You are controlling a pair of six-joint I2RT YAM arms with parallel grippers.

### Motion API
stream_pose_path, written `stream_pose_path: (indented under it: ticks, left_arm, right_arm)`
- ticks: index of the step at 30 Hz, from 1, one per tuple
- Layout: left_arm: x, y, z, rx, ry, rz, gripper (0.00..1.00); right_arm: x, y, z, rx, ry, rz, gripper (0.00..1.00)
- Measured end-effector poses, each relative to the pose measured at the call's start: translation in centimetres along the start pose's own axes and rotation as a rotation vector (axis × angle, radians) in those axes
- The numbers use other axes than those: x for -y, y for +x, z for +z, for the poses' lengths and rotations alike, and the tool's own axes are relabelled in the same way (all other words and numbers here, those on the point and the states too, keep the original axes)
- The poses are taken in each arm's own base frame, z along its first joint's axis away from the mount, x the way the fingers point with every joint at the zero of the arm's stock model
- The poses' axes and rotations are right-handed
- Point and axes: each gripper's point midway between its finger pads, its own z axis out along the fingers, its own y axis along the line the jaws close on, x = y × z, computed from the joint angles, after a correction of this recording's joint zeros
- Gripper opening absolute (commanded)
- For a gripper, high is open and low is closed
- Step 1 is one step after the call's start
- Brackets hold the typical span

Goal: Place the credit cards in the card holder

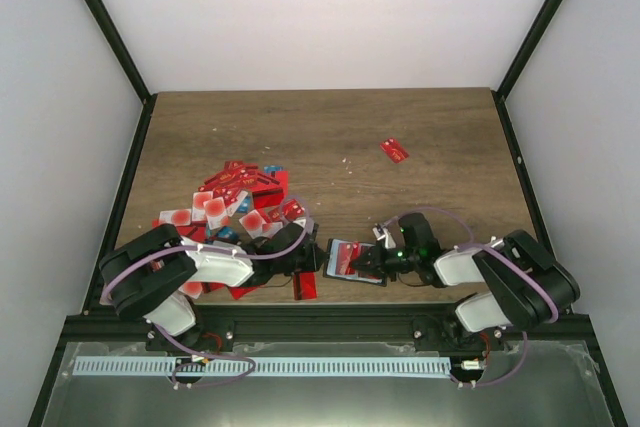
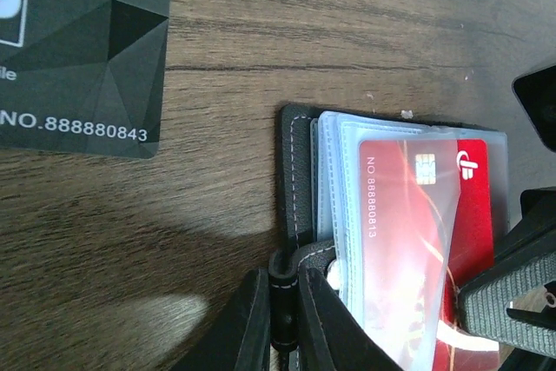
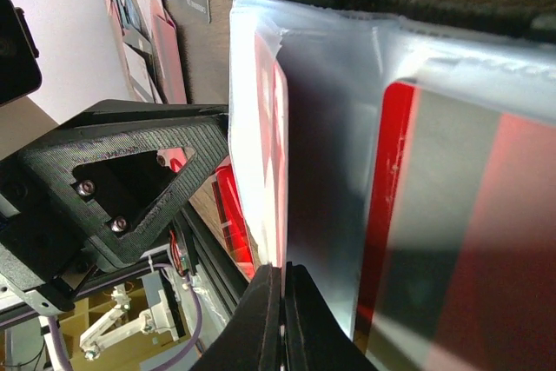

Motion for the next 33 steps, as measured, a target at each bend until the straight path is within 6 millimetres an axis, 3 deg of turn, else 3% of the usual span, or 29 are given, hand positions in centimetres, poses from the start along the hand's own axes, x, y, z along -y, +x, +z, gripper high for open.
stream_pose_path:
  ticks: [11,33]
  left_arm:
    - [-0.14,0.09,-0.08,0.022,0.011,-0.053,0.11]
    - [-0.18,0.54,-0.39,0.025,0.014,-0.071,0.10]
  right_arm:
    - [0.12,0.14,0.80,-0.004,0.005,0.015,0.02]
    - [0.22,0.09,0.03,-0.005,0.139,-0.063,0.36]
